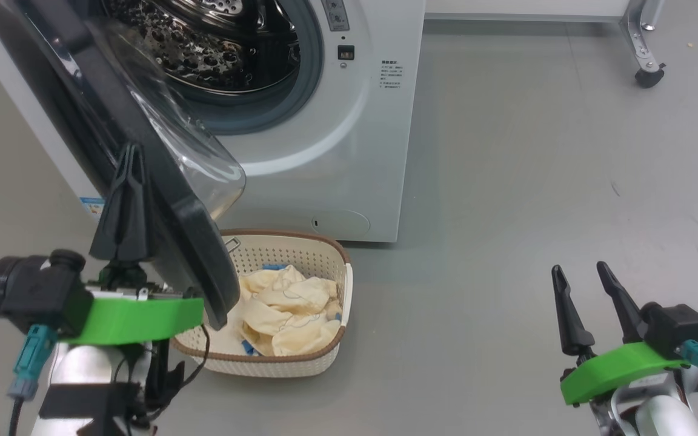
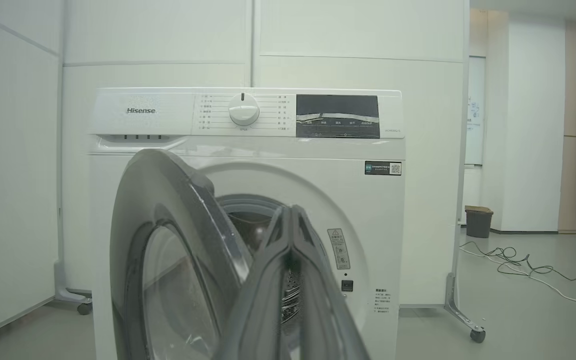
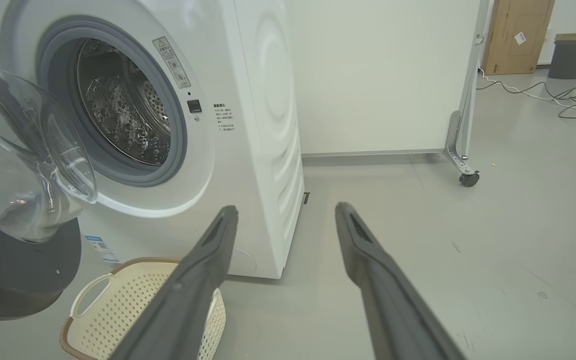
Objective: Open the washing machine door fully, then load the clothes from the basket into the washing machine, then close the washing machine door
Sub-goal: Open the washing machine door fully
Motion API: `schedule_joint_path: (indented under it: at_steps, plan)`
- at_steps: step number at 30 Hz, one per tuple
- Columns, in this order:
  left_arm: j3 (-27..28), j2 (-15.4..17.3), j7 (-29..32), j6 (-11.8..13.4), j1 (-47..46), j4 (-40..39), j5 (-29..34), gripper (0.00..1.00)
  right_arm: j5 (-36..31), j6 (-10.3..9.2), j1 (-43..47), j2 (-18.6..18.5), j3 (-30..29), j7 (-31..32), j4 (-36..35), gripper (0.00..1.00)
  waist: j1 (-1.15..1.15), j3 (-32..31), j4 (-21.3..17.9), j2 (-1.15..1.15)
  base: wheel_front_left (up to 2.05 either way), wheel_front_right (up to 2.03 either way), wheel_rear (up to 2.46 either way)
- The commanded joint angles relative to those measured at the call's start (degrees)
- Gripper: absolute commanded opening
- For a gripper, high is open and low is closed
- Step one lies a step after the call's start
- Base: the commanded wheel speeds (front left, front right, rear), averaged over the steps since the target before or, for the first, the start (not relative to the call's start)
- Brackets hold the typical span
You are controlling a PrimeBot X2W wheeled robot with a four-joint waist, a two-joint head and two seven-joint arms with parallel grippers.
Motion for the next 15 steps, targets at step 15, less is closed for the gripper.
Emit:
schedule_joint_path:
  at_steps: [15]
  plan:
    - [-8.2, -1.4, 8.9, -2.6, -7.8, 0.7, -1.8, 0.0, -0.1, -0.14, -3.9, 0.9, 1.6, -0.6, -1.9, 1.0, 0.0, 1.8, -2.1, 0.0, 0.0, 0.0, 0.0]
